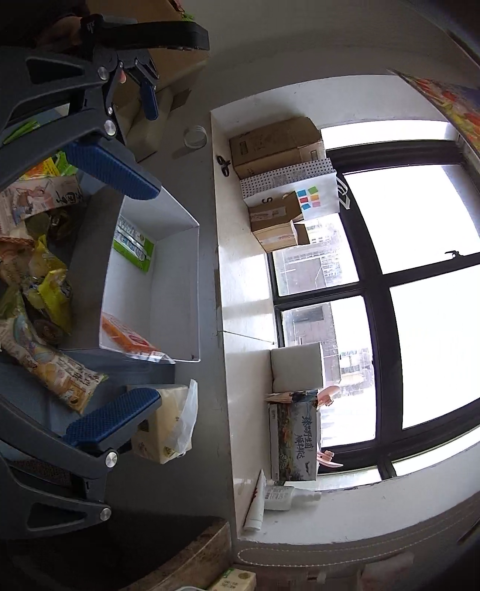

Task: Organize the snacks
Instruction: 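Reach the right gripper to the tall potato-chip bag and grasp it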

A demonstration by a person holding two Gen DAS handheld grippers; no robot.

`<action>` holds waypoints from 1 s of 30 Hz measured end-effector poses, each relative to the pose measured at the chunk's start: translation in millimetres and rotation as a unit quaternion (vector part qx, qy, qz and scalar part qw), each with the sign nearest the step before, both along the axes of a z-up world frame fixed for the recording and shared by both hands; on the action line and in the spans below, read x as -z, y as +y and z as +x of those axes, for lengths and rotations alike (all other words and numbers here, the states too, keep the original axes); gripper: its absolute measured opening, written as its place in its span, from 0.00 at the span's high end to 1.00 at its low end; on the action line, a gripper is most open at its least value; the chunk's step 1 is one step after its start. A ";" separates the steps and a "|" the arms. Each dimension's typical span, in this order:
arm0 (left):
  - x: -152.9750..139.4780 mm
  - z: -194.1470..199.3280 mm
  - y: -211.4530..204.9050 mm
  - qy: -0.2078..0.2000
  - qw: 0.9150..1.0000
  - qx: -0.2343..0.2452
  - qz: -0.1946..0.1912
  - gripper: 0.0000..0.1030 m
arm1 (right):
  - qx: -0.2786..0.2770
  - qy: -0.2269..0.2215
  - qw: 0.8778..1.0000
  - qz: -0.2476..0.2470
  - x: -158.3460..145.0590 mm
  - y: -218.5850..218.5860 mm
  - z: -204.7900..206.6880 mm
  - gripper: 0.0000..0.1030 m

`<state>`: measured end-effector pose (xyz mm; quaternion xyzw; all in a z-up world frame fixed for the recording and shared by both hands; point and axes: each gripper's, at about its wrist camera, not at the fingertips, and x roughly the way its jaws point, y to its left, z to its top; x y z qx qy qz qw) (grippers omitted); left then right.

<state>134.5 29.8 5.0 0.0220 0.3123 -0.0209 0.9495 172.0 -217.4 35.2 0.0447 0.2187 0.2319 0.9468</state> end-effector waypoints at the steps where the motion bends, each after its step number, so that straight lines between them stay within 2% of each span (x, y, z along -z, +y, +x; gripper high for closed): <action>1: 1.7 -14.0 -0.8 -0.001 1.000 -0.002 -0.002 0.00 | 0.007 0.003 1.000 -0.002 3.9 -2.5 -11.4 0.00; 5: 16.6 -62.5 -1.9 0.001 1.000 -0.020 -0.020 0.00 | 0.054 0.019 0.998 -0.012 33.5 -13.8 -53.1 0.00; 8: 31.4 -88.7 -2.1 0.007 0.999 -0.032 -0.041 0.00 | 0.082 0.067 0.994 -0.010 71.5 -23.4 -71.0 0.00; 11: 42.5 -103.6 1.7 0.016 0.997 -0.040 -0.070 0.00 | 0.092 0.134 0.986 0.029 109.6 -37.4 -72.9 0.00; 13: 47.4 -107.3 5.0 0.021 0.995 -0.040 -0.092 0.00 | 0.094 0.174 0.980 0.031 126.5 -43.0 -65.5 0.00; 14: 48.8 -108.0 6.1 0.022 0.994 -0.039 -0.097 0.00 | 0.103 0.178 0.978 0.040 130.3 -47.7 -62.8 0.00; 22: 56.4 -112.0 8.0 0.025 0.995 -0.040 -0.089 0.00 | 0.108 0.217 0.967 0.082 148.5 -65.0 -15.4 0.00; 30: 63.2 -118.8 14.4 0.031 0.994 -0.043 -0.092 0.00 | 0.116 0.244 0.962 0.037 155.7 -46.7 56.8 0.00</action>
